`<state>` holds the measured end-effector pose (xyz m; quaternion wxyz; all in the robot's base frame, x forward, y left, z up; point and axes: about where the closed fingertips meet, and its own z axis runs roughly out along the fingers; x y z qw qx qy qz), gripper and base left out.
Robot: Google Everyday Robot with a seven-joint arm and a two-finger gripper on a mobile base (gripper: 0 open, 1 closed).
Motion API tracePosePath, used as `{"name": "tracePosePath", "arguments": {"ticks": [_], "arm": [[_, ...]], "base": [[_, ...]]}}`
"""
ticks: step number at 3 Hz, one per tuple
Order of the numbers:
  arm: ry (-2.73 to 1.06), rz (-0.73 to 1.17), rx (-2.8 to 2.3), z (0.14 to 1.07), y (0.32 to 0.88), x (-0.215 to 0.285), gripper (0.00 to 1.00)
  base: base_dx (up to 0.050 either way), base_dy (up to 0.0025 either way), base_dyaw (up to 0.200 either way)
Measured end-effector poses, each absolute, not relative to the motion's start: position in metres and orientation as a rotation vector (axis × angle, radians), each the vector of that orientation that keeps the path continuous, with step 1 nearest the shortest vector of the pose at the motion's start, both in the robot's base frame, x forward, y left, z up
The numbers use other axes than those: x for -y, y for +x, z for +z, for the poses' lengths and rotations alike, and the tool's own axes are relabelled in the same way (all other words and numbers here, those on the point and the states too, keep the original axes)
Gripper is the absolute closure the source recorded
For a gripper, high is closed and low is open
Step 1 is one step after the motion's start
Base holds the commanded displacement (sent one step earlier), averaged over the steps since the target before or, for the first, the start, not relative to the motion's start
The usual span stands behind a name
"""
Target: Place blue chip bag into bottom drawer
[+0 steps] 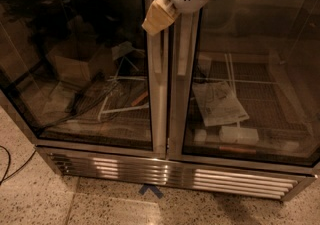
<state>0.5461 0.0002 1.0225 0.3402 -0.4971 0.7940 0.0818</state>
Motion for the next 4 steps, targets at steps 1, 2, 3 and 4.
{"name": "tracePosePath", "arguments": {"ticks": [1, 2, 3, 4], "arm": [[-1.294, 0.213, -2.066, 1.0225, 0.5461, -0.0003, 0.4], [-1.294, 0.213, -2.066, 1.0225, 0.5461, -0.0003, 0.17], [-1.294, 0.213, -2.066, 1.0226, 0.5461, -0.0003, 0.18], [-1.294, 0.213, -2.066, 1.0226, 0.5461, -0.0003, 0.25]], "base": [[0.0, 0.0, 0.0], [0.0, 0.0, 0.0], [0.0, 0.0, 0.0], [0.0, 0.0, 0.0]]}}
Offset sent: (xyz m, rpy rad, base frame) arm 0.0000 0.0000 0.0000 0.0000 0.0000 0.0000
